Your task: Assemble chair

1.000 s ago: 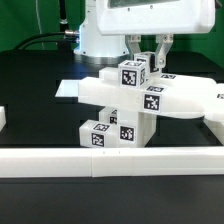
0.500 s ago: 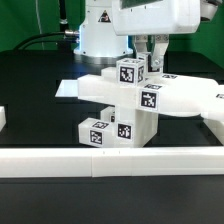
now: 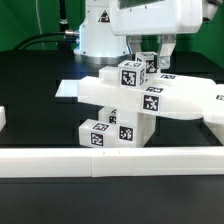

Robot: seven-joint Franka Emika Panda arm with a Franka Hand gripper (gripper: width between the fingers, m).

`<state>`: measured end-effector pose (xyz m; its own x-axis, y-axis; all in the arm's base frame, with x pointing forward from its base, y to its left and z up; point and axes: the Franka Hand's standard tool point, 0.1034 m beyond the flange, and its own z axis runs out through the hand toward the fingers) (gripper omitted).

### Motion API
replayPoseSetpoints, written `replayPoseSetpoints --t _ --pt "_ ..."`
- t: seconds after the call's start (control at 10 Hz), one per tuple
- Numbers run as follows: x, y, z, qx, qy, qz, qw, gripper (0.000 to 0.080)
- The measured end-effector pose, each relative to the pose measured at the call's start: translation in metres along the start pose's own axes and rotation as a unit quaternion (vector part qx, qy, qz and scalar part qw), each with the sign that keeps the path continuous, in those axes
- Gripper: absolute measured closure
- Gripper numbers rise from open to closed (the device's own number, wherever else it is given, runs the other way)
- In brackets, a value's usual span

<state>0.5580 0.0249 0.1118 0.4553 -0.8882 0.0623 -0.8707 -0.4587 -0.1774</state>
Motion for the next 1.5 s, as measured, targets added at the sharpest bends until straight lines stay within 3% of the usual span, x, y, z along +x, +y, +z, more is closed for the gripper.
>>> replayPoseSetpoints --t 0.5,0.6,0.8,1.1,1.2,1.4,1.5 --pt "0.001 0.0 0.0 0.0 0.002 -0.165 0.986 0.015" --pt "-0.001 -0.002 0.0 -0.007 0.0 -0.232 0.973 0.015" --pt "0.001 -0.006 -0.002 -0.007 0.001 -0.312 0.95 0.015" --pt "0.001 -0.004 -0.001 -0.011 -0.009 -0.313 0.95 0.015" --pt "-0.001 -0.001 0.0 -0.018 -0.023 -0.314 0.949 0.015" --pt "0.0 0.004 -0.004 -0.05 -0.1 -0.304 0.946 0.015" --pt "0.002 0.004 -0.002 -0.056 -0.109 -0.302 0.945 0.015"
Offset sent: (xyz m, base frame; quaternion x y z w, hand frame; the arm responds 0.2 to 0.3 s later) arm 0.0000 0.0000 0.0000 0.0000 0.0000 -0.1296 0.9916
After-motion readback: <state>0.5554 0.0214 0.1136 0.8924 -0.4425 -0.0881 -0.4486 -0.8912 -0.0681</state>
